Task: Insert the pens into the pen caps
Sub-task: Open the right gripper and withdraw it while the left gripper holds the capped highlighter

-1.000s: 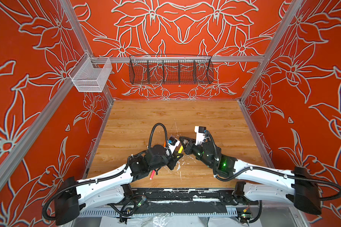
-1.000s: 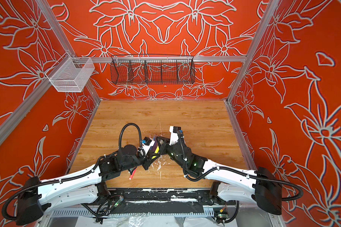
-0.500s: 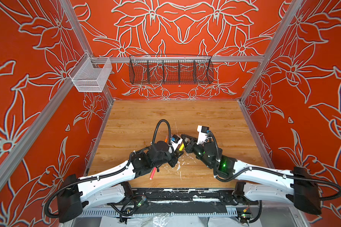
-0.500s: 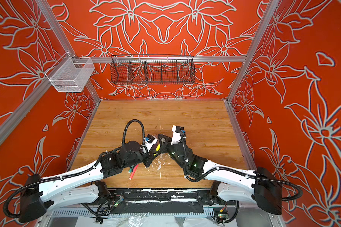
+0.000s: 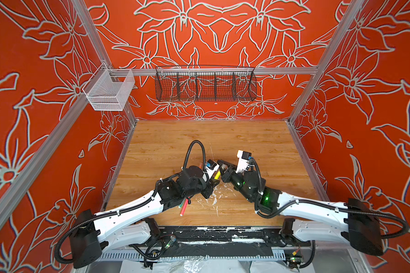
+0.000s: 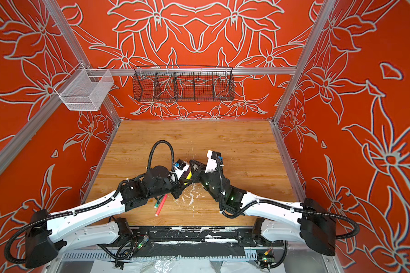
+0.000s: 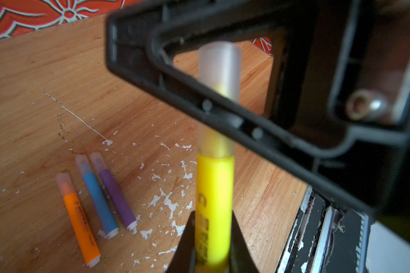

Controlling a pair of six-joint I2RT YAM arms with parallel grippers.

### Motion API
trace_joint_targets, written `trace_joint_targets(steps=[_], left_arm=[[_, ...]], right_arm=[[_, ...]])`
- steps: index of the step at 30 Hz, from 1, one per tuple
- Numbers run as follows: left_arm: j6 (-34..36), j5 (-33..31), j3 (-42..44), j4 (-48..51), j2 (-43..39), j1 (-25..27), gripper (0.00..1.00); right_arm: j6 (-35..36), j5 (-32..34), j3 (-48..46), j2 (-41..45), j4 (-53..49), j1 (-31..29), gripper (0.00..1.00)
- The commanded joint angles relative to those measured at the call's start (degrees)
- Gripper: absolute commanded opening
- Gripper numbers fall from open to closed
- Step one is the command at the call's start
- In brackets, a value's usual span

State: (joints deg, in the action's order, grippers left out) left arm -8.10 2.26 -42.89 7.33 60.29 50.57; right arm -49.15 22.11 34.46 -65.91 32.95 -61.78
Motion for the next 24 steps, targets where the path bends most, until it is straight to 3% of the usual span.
trace_joint_targets(steps=[1,19,24], left_arm=[[-1.13,-6.16,-7.20,-18.94,0.14,-3.56,0.00],[-3.25,-9.58,-14.57,-15.94,3.60,-9.27,0.00],[-6.20,-6.15,-14.47,-15.19,2.40,-12.95,0.00]], right_arm=[[-1.19,-11.25,-3.20,-1.60,-9.02,-5.63,0.00],[-1.06,-12.05,-2.79,-3.60,-2.66,-10.81,0.00],[-1.81,-10.96,-3.54,-4.85,-0.88,-11.08,0.00]])
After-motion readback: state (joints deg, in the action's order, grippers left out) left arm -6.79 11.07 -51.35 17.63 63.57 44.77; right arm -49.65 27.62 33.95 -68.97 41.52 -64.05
